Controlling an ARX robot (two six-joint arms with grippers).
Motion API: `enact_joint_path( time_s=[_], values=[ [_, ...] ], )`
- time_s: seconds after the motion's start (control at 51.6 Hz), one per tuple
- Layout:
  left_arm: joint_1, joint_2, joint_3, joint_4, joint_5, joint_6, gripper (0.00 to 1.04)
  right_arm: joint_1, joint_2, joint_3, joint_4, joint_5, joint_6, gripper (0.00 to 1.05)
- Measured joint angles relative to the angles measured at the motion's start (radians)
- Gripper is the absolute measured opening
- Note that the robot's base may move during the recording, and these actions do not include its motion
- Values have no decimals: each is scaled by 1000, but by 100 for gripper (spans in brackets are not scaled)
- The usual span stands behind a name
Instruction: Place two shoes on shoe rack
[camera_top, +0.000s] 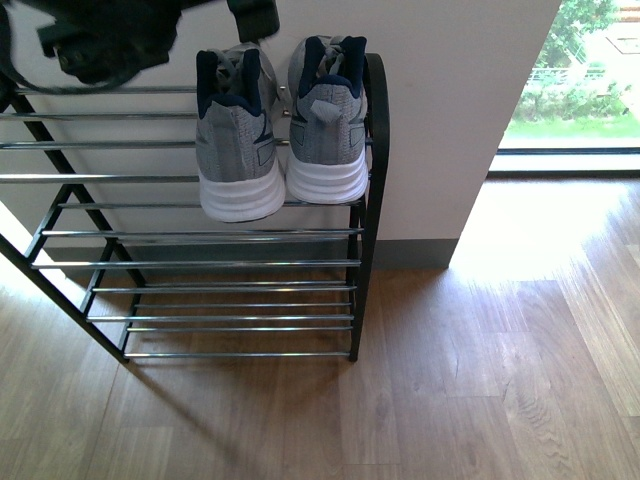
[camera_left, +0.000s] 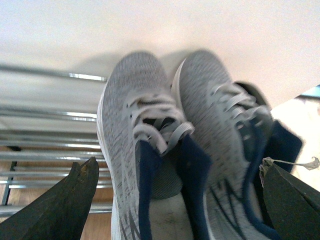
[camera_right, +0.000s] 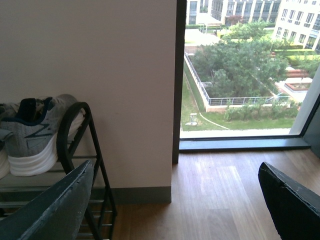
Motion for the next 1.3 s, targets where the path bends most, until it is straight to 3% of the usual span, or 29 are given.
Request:
enact_joint_path(
  time_s=[0.077, 0.136, 0.194, 0.232, 0.31, 0.562, 1.123, 1.181, 1.297],
  values=[
    [0, -76, -6, -1, -2, 2, 95, 0, 0, 0, 0, 0, 0, 96],
    [-2, -109, -81, 235, -163, 109, 85, 0, 0, 0, 0, 0, 0, 96],
    [11, -135, -201, 458, -238, 208, 74, 0, 0, 0, 0, 0, 0, 96],
    [33, -159, -307, 585, -236, 262, 65, 0, 0, 0, 0, 1, 0, 96],
    [72, -230, -459, 694, -216, 309, 49, 0, 0, 0, 0, 0, 0, 96],
    [147, -440, -734, 760, -132, 343, 1, 0, 0, 0, 0, 0, 0, 96],
    [245, -787, -1006, 684, -46, 348, 1, 0, 0, 0, 0, 0, 0, 96],
    [278, -790, -1033, 724, 11, 349, 1, 0, 0, 0, 0, 0, 0, 96],
    [315, -849, -1081, 688, 19, 349, 1, 0, 0, 0, 0, 0, 0, 96]
  ],
)
